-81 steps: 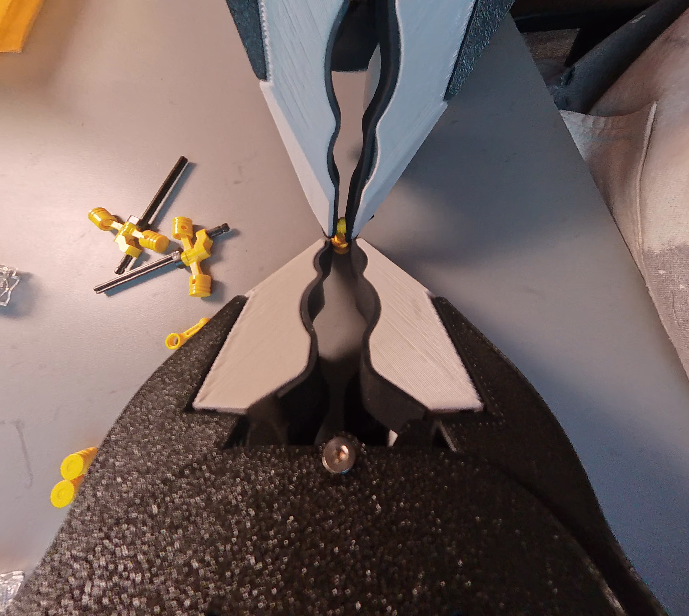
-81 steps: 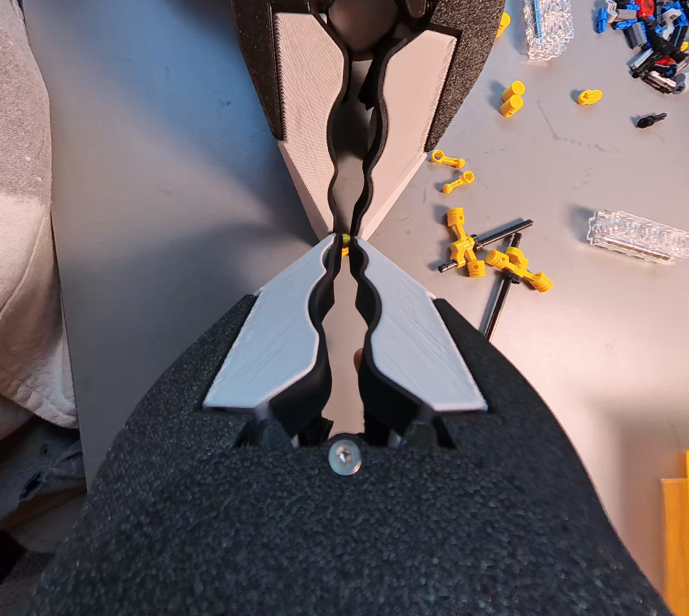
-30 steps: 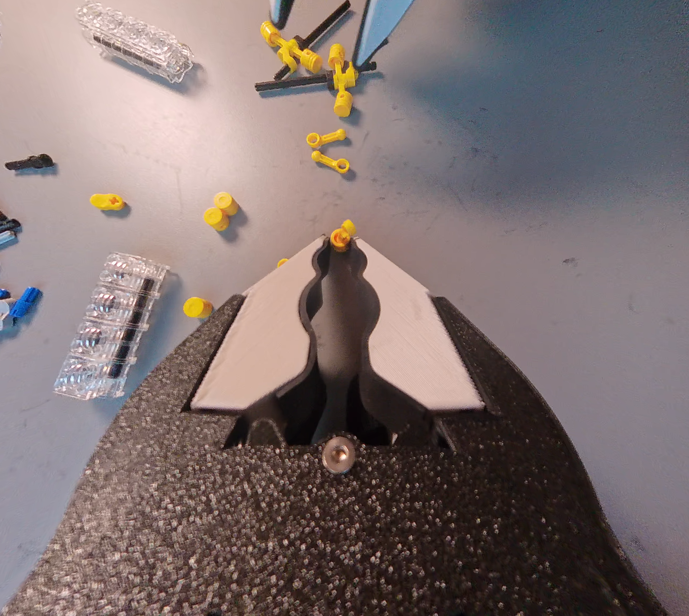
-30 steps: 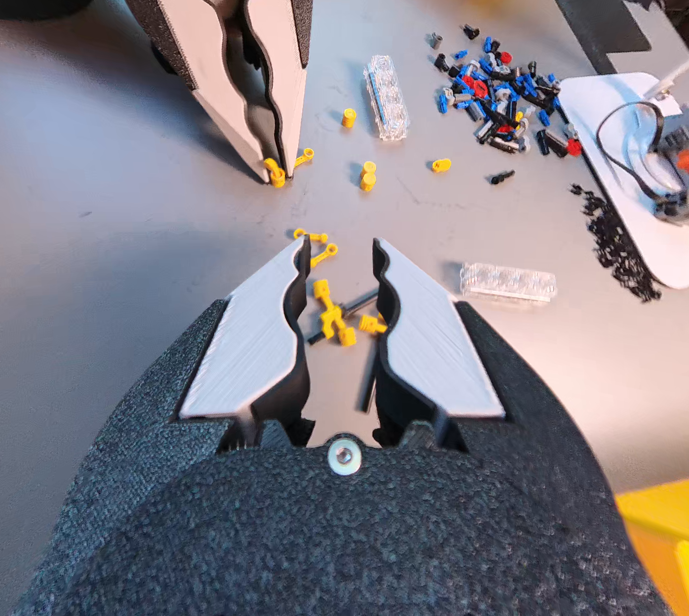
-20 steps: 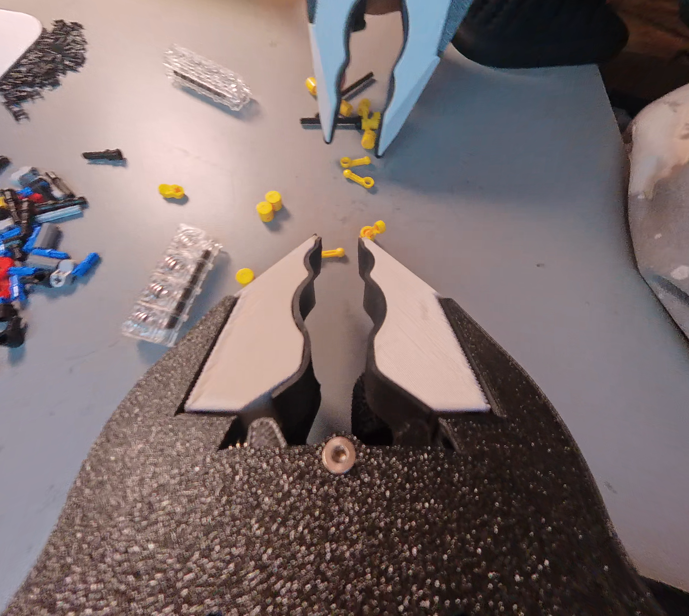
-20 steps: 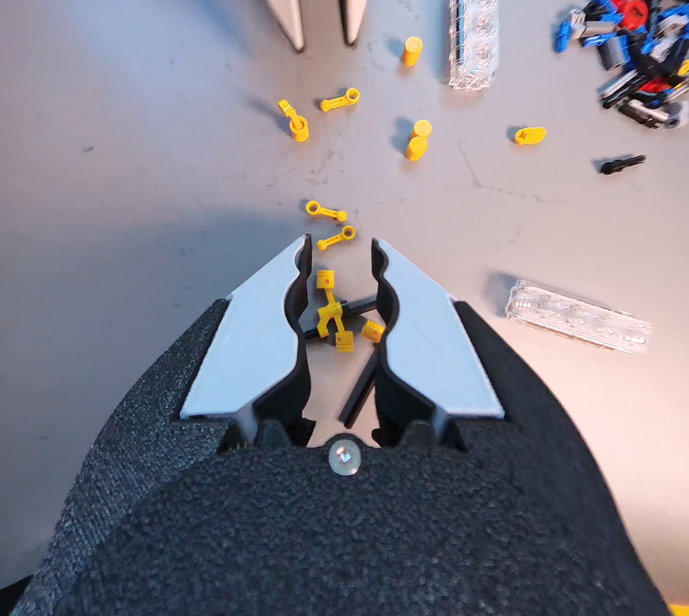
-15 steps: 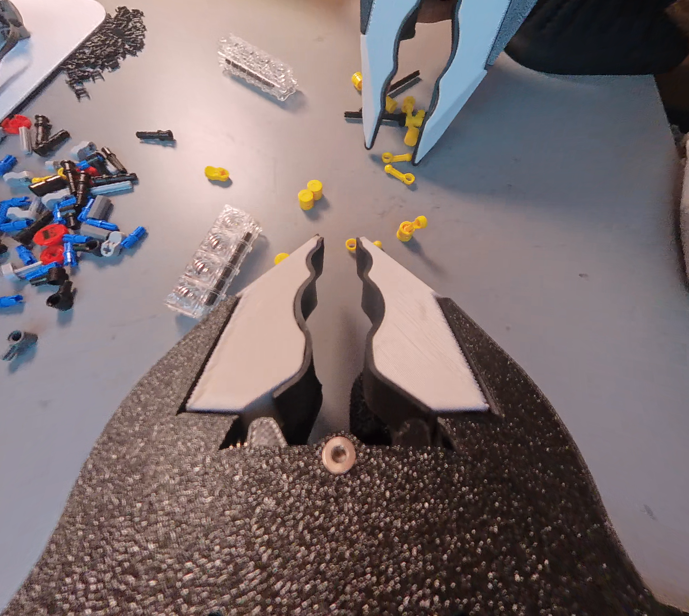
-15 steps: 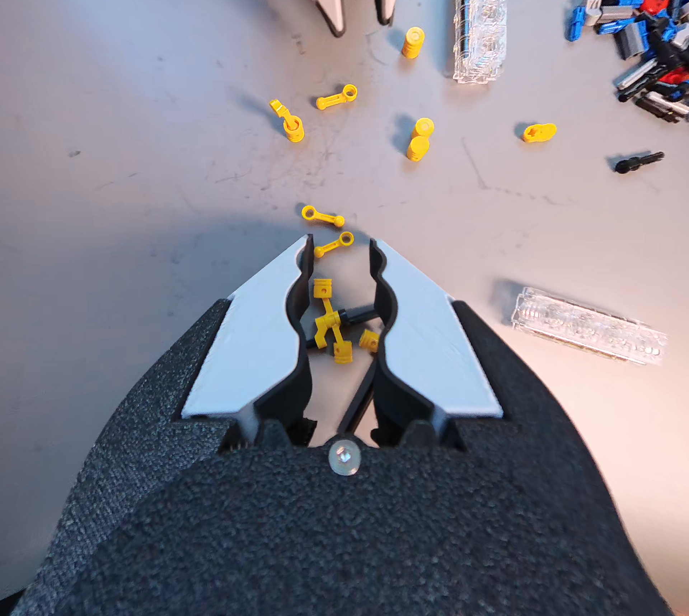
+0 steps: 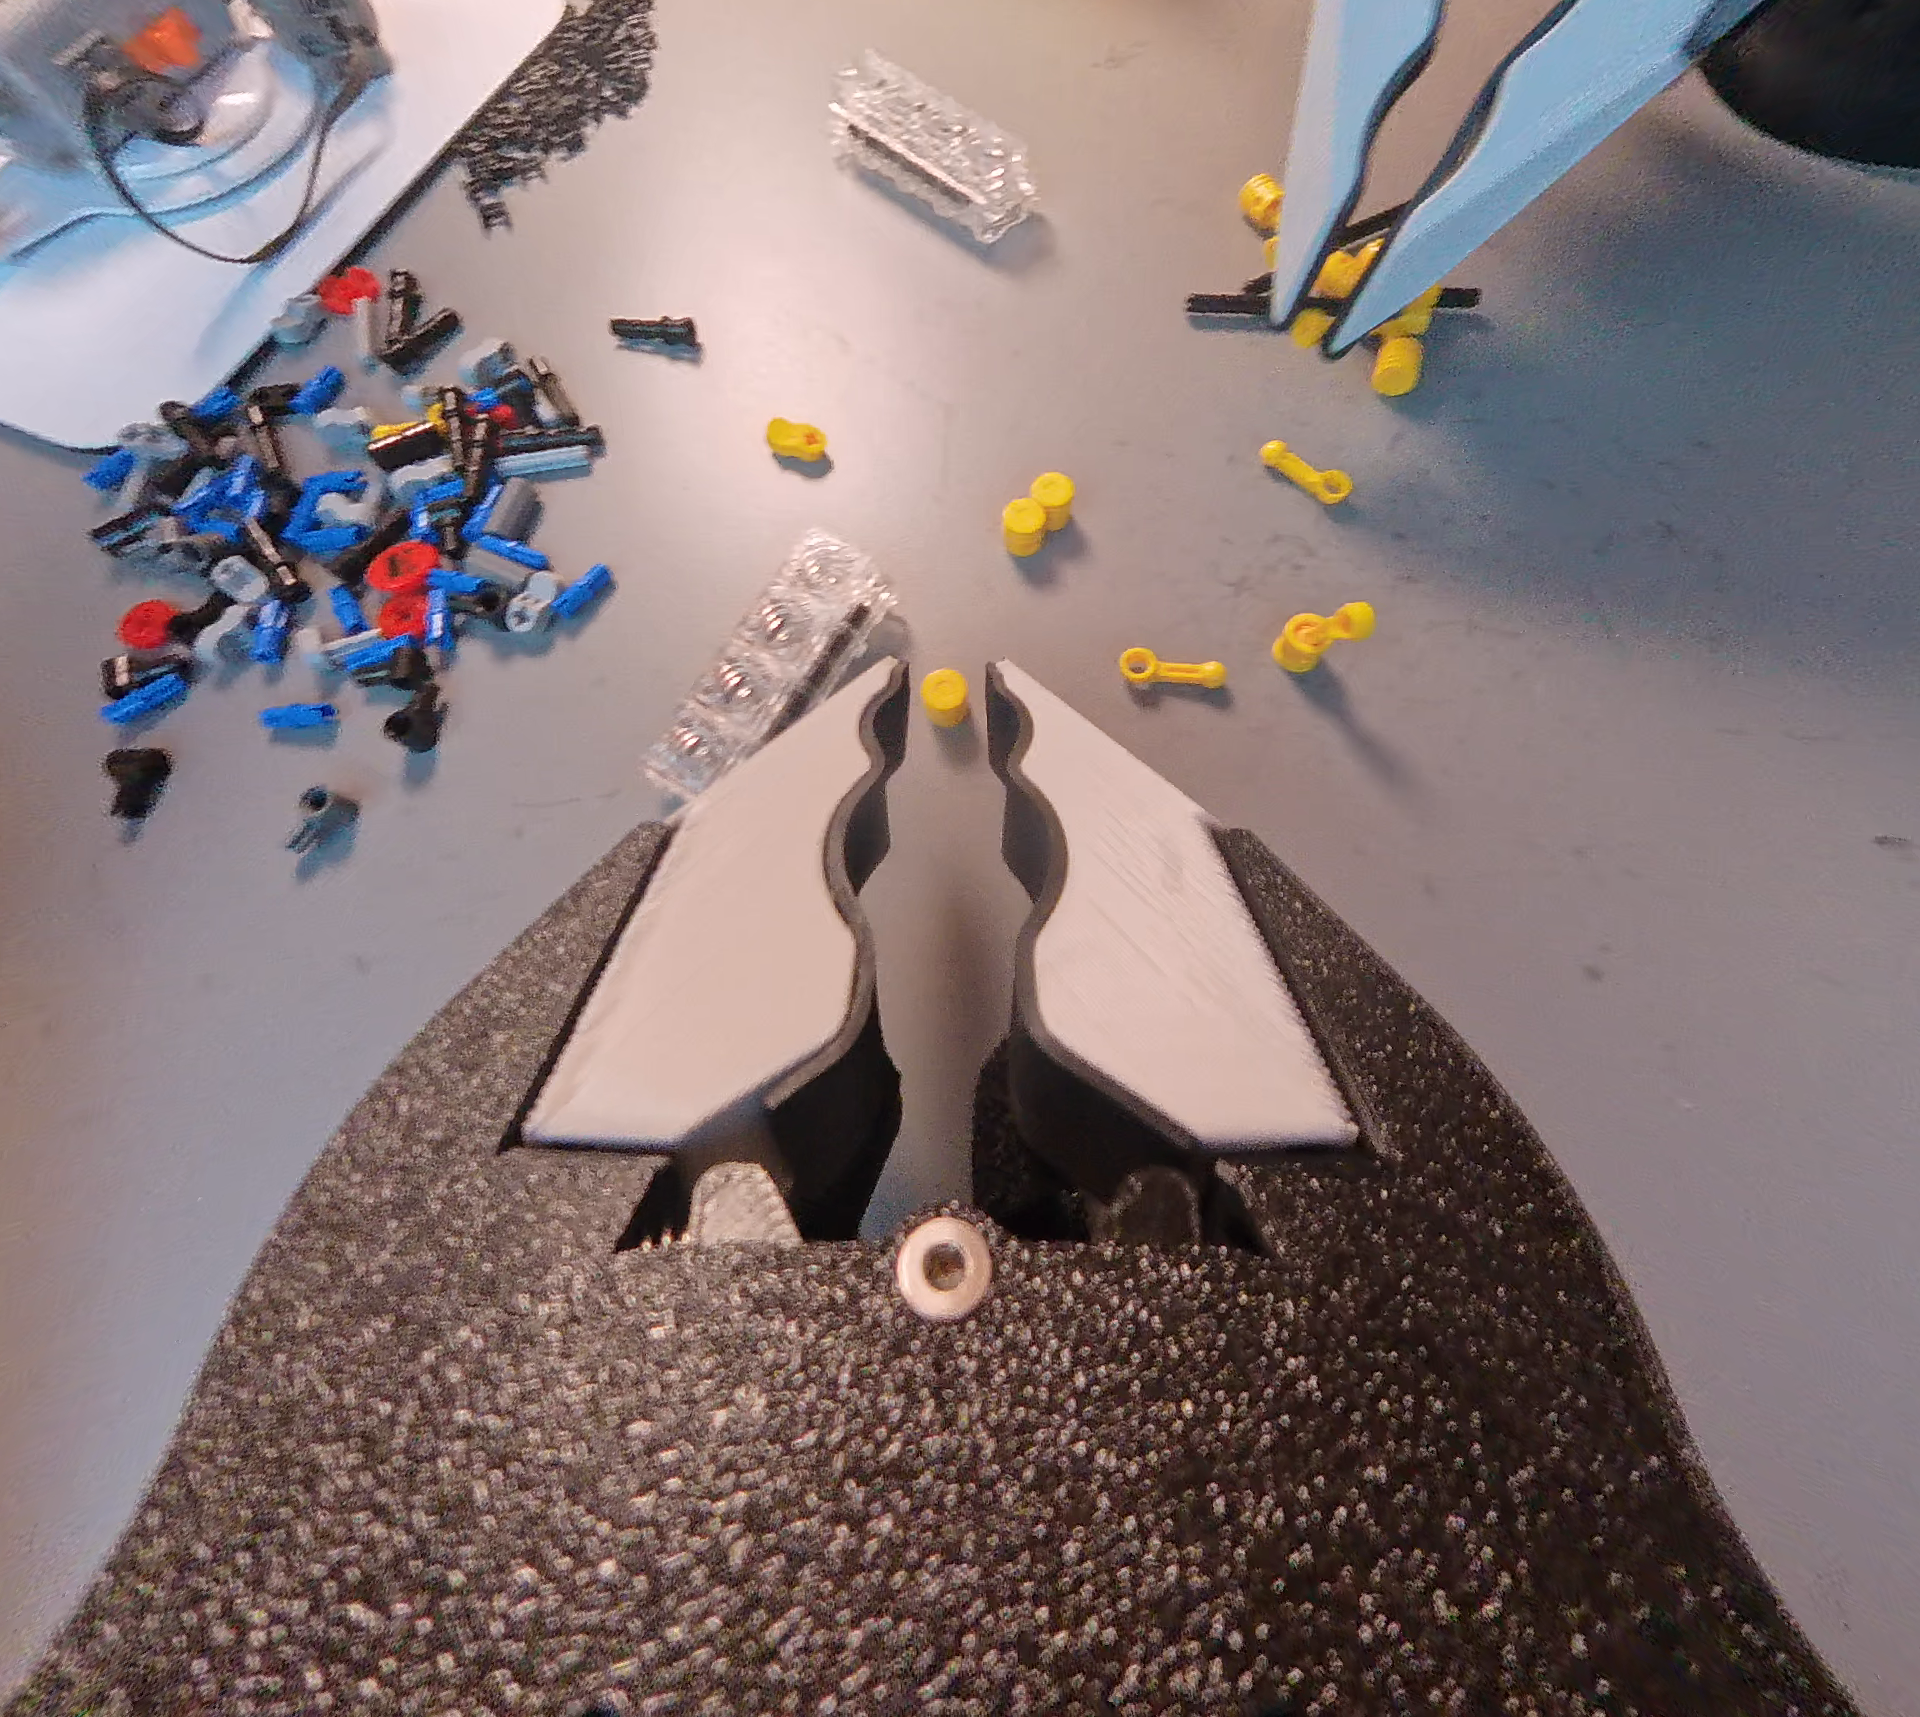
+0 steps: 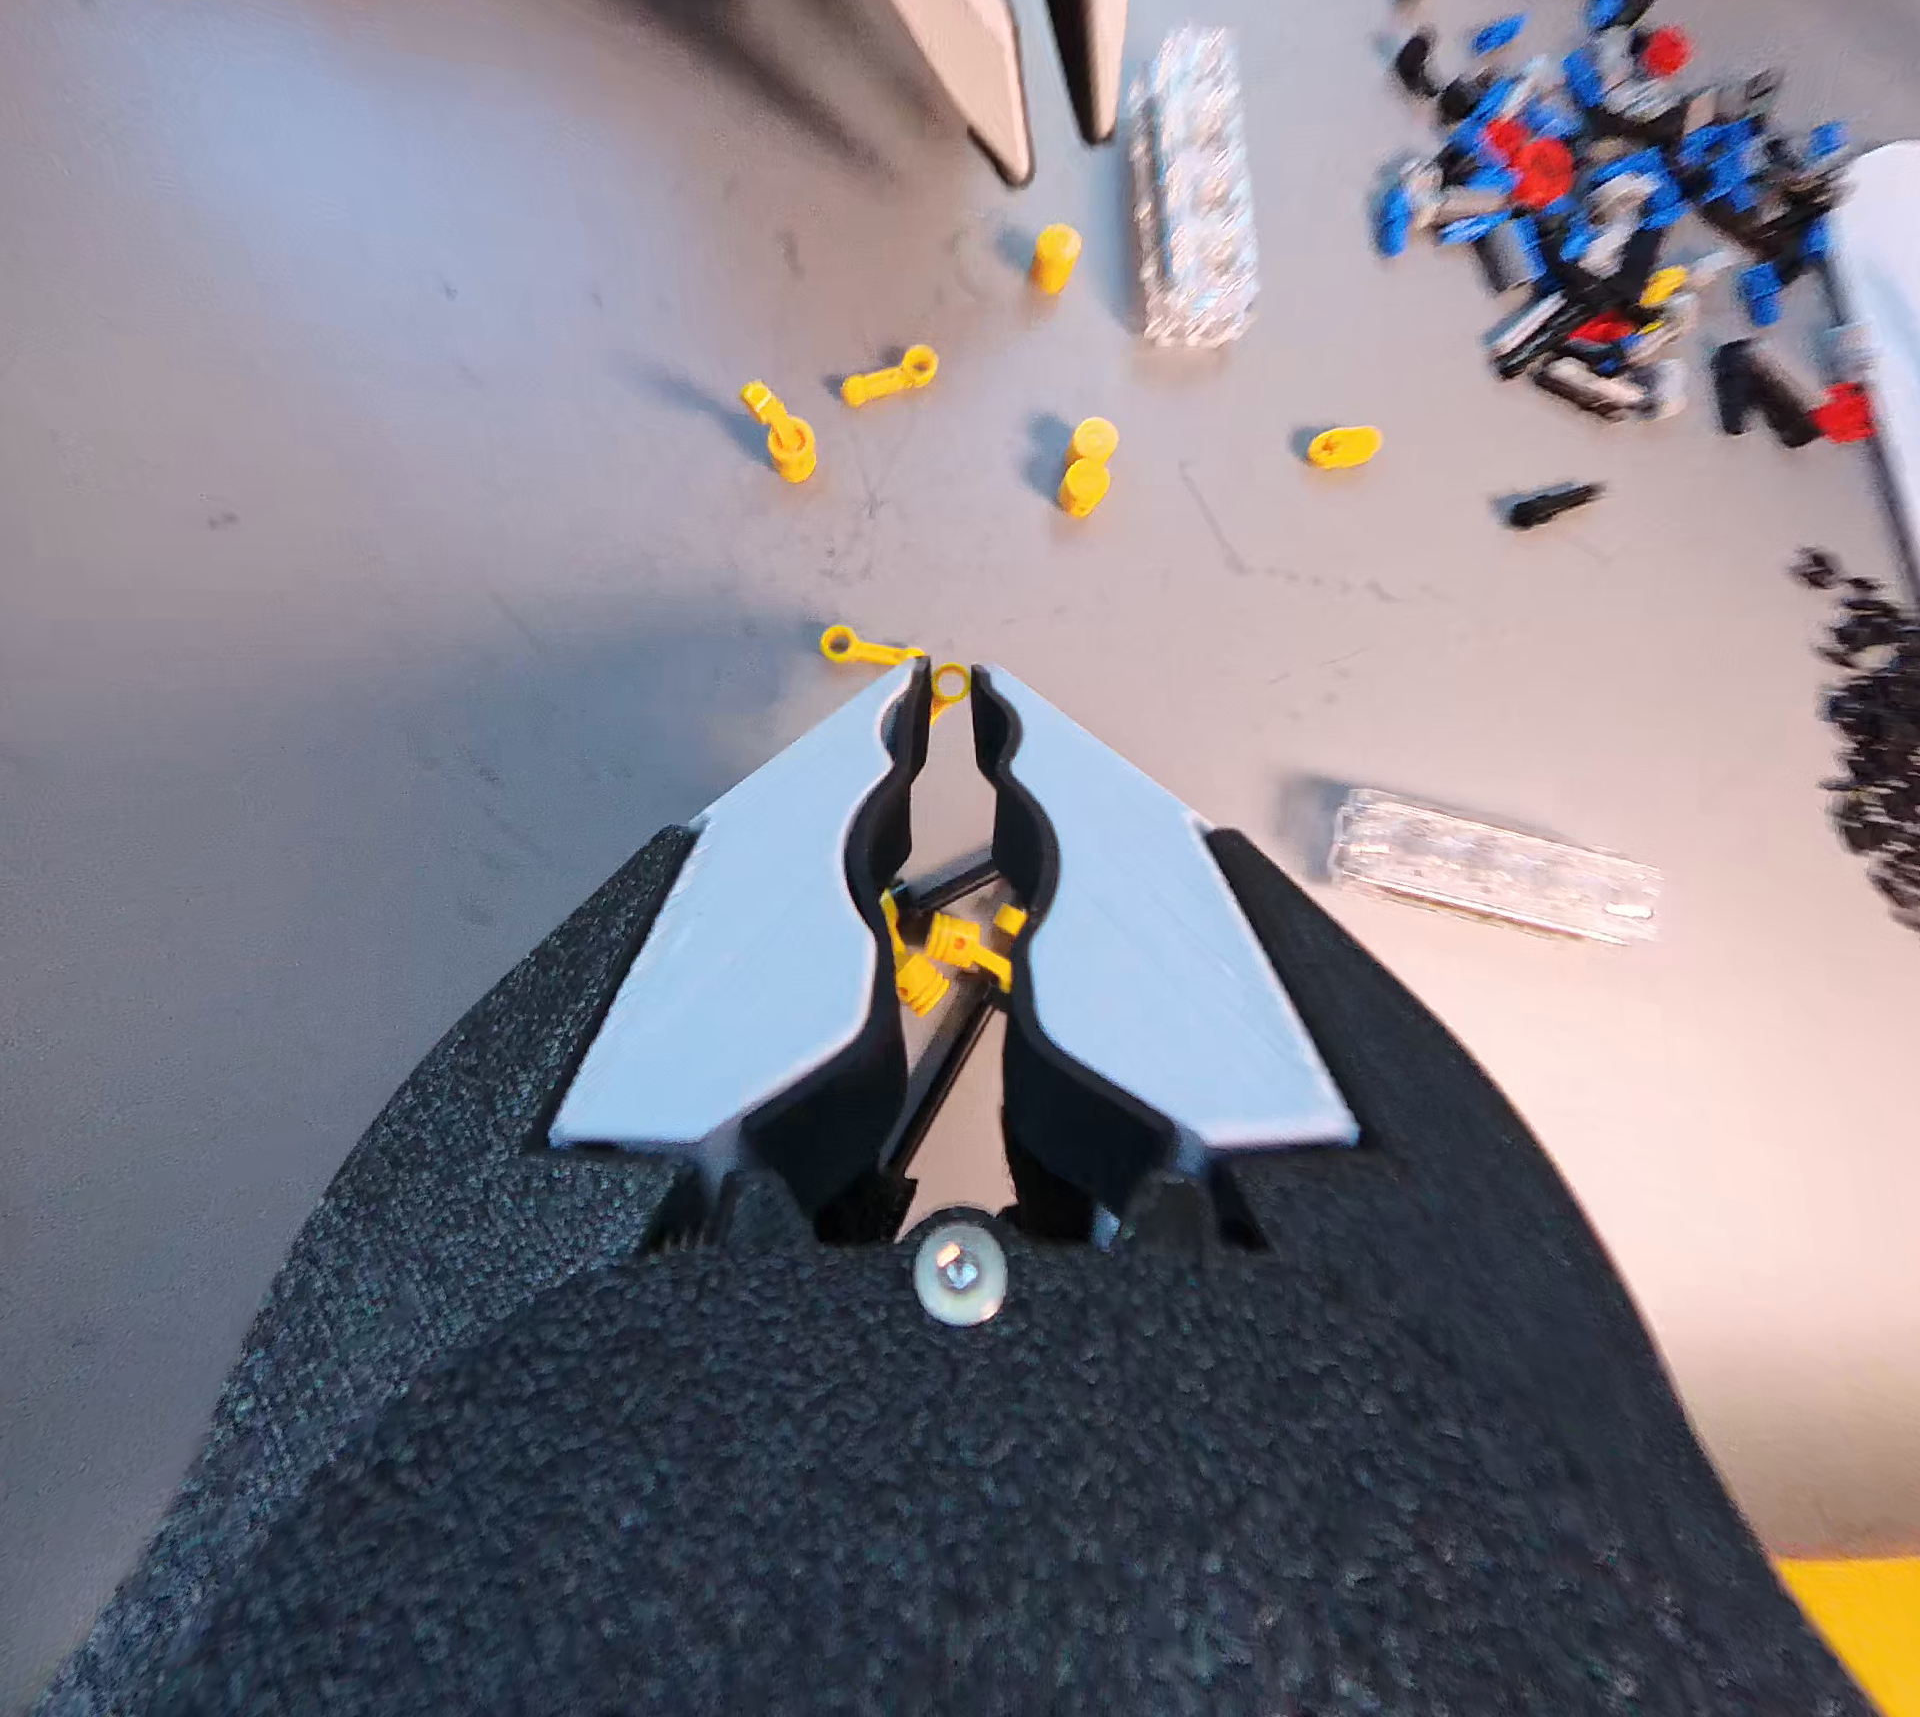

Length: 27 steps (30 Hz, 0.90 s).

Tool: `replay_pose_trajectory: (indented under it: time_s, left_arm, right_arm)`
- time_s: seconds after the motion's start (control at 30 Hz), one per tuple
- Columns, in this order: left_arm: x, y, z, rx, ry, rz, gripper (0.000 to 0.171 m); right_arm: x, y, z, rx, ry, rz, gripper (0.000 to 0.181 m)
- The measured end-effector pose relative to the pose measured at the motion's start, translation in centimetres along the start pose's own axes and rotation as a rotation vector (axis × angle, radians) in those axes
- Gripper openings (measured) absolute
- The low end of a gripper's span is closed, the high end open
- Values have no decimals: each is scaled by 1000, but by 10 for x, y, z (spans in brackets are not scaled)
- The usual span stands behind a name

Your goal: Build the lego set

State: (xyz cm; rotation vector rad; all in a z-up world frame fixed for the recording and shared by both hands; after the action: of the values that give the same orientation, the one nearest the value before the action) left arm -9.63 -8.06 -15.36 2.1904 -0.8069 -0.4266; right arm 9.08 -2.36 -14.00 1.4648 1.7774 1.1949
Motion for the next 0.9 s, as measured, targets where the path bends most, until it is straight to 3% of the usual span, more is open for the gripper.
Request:
replay_pose_trajectory:
  time_s: [0.2, 0.37, 0.5, 0.53, 0.63, 0.73, 0.8, 0.9]
  left_arm:
    - [-3, -5, 2, -8, 33, 21, 18]
    - [-2, -21, 1, -100, -1, 11, 19]
    - [1, -24, -5, -126, -48, -10, 9]
    - [6, -20, -12, -75, -37, 18, 9]
    - [35, -2, -44, 185, 74, 281, 9]
    - [75, -7, -57, 190, 93, 525, 9]
    - [102, -23, -54, 92, -10, 524, 10]
    - [126, -41, -45, -50, -214, 398, 10]
  right_arm:
    - [-11, 30, 10, 227, -83, 66, 7]
    - [-25, 33, 30, 264, -146, 97, 7]
    - [-31, 35, 36, 295, -148, 130, 7]
    - [-32, 37, 35, 301, -141, 135, 7]
    - [-36, 43, 34, 308, -130, 142, 7]
    - [-49, 39, 38, 228, -82, 62, 7]
    - [-60, 30, 44, 105, -23, 35, 7]
    - [-70, 16, 54, -47, 22, 31, 7]
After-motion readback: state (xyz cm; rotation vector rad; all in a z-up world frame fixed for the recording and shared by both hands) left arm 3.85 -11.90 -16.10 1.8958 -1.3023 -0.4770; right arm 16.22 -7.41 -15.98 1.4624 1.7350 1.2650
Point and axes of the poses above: each gripper's, where its closed fingertips meet, y back along the fingers, z out of its underside, x = y × z across the jaws, the point moved 7 cm from there along y, back along the fingers, and after that the axes turned 13 degrees about -x, right-handed, at the moved point
